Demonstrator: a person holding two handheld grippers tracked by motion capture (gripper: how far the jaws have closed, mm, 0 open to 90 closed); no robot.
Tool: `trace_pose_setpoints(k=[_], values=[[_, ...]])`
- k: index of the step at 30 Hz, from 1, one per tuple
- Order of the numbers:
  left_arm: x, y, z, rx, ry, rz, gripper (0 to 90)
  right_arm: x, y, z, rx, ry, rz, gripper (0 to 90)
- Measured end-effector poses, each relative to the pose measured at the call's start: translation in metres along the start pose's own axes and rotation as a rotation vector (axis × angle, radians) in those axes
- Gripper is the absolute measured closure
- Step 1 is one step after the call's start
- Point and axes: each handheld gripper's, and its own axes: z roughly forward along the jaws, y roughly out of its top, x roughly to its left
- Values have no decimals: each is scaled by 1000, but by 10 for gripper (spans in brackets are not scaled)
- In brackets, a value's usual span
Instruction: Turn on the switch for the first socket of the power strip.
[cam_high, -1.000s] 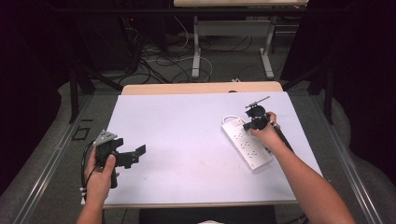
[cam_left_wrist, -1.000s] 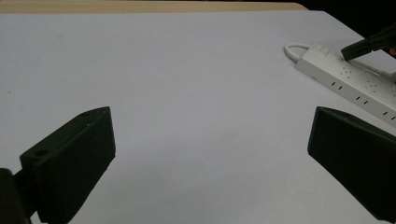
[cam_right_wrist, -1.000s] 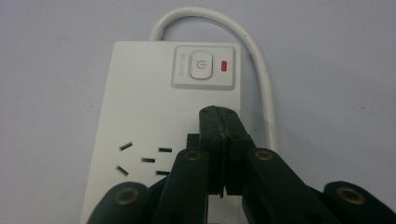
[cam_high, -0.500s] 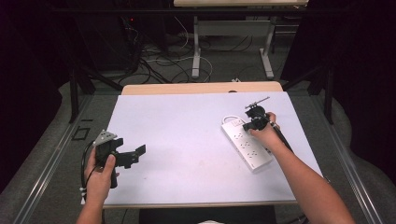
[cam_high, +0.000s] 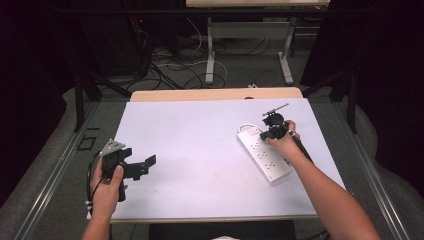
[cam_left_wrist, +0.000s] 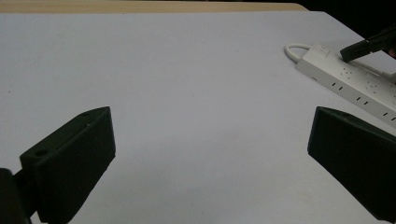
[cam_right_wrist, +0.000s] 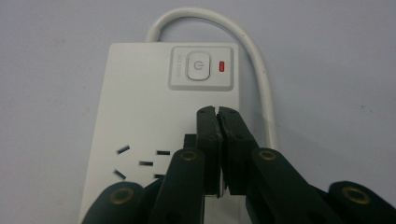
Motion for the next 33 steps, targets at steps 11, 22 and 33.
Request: trace_pose_setpoints(k=[11,22,33], values=[[0,0,1,8,0,1,9,-3,0,-4,-16,4,6,780],[0,0,1,13,-1,2,9,-5,1,-7,-24,10,10,594],[1,-1,1,13,1,0,9,-3,1,-7,-53,20,0,446]])
